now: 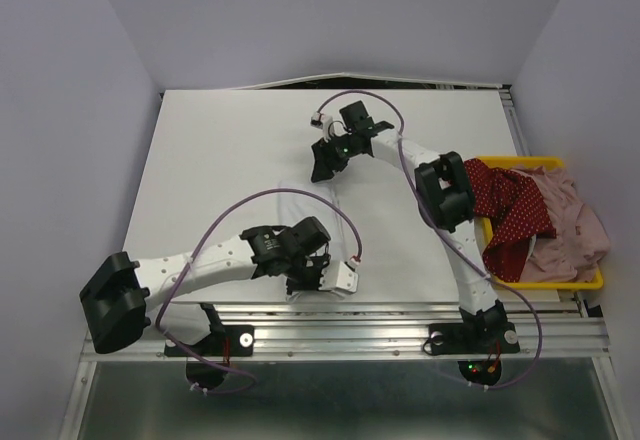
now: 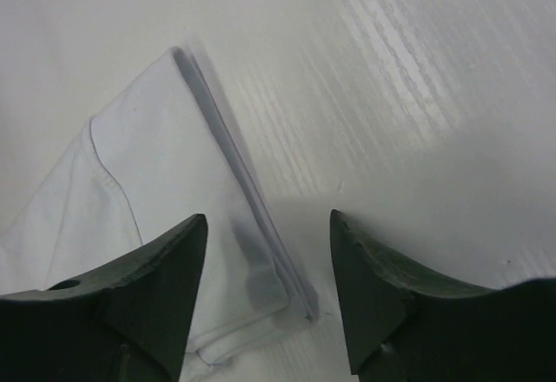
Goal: Fold and stack the skirts
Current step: Fold the skirt
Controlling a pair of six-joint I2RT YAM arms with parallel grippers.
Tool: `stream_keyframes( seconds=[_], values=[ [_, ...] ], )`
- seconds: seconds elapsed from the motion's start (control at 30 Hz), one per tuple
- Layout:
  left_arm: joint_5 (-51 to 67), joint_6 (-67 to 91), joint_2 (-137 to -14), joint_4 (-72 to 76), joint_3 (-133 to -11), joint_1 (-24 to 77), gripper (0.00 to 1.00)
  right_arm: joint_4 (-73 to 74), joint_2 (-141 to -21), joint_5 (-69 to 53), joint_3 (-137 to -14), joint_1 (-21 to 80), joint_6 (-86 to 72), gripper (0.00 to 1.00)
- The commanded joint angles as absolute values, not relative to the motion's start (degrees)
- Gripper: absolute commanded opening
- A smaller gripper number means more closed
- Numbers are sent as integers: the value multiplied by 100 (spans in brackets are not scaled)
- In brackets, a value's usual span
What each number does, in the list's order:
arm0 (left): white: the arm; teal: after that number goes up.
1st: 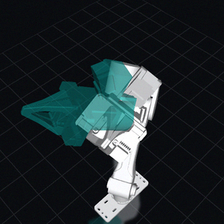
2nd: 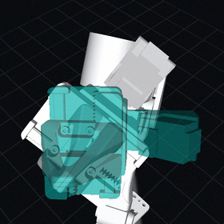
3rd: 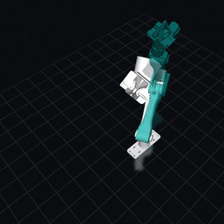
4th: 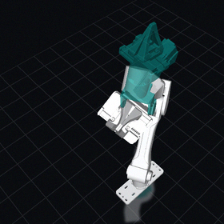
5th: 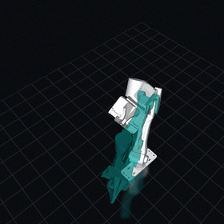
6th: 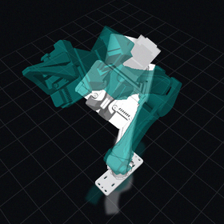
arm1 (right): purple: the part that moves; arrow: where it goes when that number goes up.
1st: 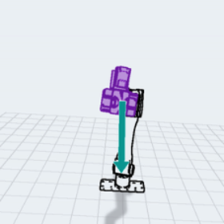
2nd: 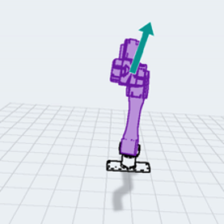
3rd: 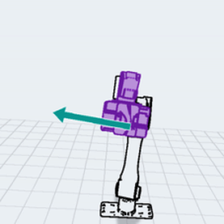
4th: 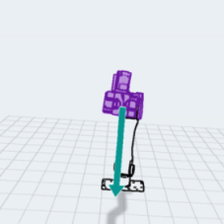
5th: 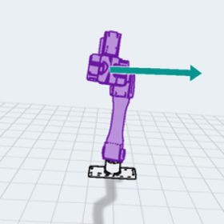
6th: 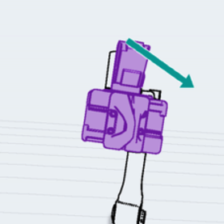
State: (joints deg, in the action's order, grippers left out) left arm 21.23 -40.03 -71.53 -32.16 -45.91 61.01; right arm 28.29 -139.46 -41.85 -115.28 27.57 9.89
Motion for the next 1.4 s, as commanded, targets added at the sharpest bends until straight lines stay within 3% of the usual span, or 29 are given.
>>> stream_keyframes(
  seconds=[0.0, 0.23, 0.4, 0.63, 1.37],
  values=[
    [2408, -3990, -7154, -3419, -4895, 6100, 0, 2733, -13913, -4403, -11277, 2935, 1458, 60],
    [2127, -4367, -7391, -3726, -5378, 5881, 0, 2760, -13746, -4614, -10591, 3111, 1784, 31],
    [1969, -4964, -7628, -3981, -5976, 5450, 0, 2786, -13615, -4816, -10214, 3216, 1969, 22],
    [1951, -5501, -8024, -4078, -6591, 4826, 0, 2760, -13456, -5071, -9854, 3270, 2013, 22],
    [1477, -6416, -8762, -3182, -6776, 3885, 0, 2558, -13210, -5484, -9448, 3428, 1846, 21]
  ],
)
